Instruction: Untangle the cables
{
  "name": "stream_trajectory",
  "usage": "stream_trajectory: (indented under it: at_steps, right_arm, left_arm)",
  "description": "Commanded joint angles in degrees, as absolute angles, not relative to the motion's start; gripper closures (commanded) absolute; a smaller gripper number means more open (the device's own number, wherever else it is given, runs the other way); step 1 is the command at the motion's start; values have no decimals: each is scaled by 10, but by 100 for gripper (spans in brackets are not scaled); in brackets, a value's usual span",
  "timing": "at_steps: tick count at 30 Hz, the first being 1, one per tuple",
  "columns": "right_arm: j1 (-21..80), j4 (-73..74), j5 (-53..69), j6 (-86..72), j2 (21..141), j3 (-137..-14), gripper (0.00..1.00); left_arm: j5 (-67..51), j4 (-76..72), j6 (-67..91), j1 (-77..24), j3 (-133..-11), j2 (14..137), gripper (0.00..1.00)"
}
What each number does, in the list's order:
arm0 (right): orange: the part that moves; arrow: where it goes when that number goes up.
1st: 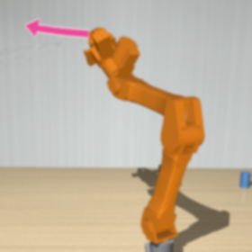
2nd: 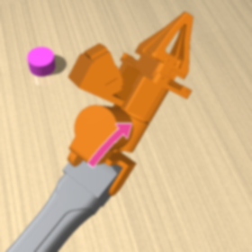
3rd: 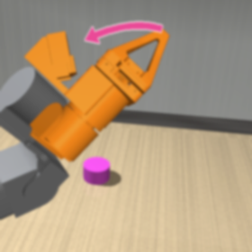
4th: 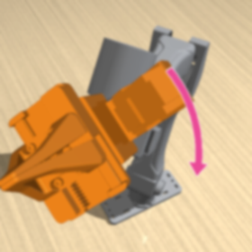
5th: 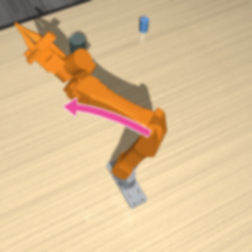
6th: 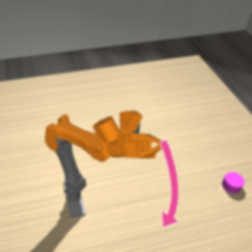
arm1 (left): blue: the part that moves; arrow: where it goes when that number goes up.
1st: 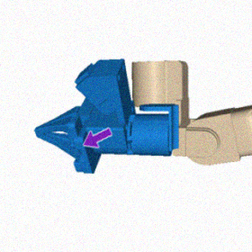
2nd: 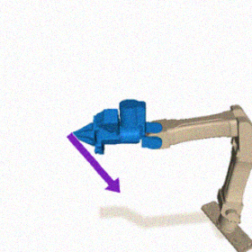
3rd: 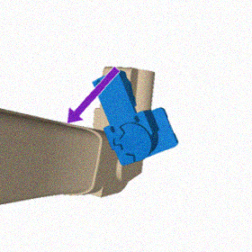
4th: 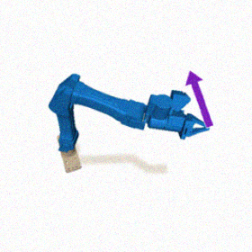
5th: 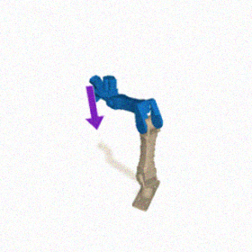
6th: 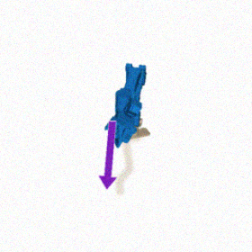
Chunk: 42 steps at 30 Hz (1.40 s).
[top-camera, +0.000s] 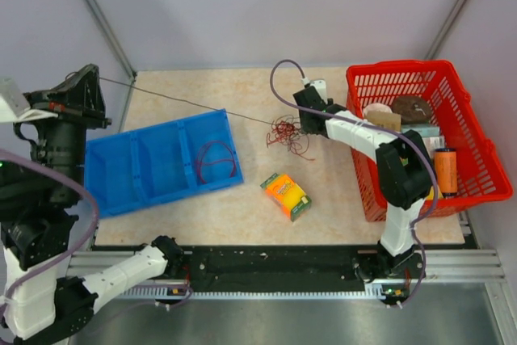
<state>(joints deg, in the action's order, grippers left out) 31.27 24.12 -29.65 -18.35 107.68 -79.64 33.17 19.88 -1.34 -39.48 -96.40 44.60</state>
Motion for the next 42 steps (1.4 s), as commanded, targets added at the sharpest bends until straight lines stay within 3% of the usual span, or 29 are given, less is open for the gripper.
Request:
stream_trajectory:
  at_steps: [1,7,12,14,19,22,24,26,30,31,34,42]
  right_arm:
    - [299,266,-377,-122,1098,-846,43]
    - [299,263,-387,-123,1140,-871,39]
    - [293,262,-284,-122,1133,-869,33]
    - [295,252,-200,-120,1094,-848,31]
    - [302,228,-121,-134,951,-785,31]
    - [301,228,-70,-142,893,-771,59]
    - [301,227,-56,-150,868,-763,71]
    - [301,228,-53,-160,850,-751,100]
    - [301,210,-23,-176,824,-723,100]
    - [301,190,-6,-175,819,-709,95]
    - [301,170,33,-170,840,-707,55]
    - [314,166,41,-156,902,-696,53]
  left_arm:
    - [455,149,-88,-394,-1017,471,100]
    - [504,111,-190,-394,-1072,440,100]
    - [501,139,-172,-394,-1059,424,100]
    - [468,162,-108,-394,-1007,413,100]
    - [265,188,102,-394,-871,471,100]
    - [167,171,166,-394,-841,556,100]
    - [125,169,184,-393,-840,625,100]
    - [108,168,208,-391,-839,658,100]
    - [65,125,249,-378,-777,672,100]
    - [53,125,260,-372,-769,675,100]
    - [33,126,290,-354,-736,664,100]
    - [-53,71,353,-340,-646,673,100]
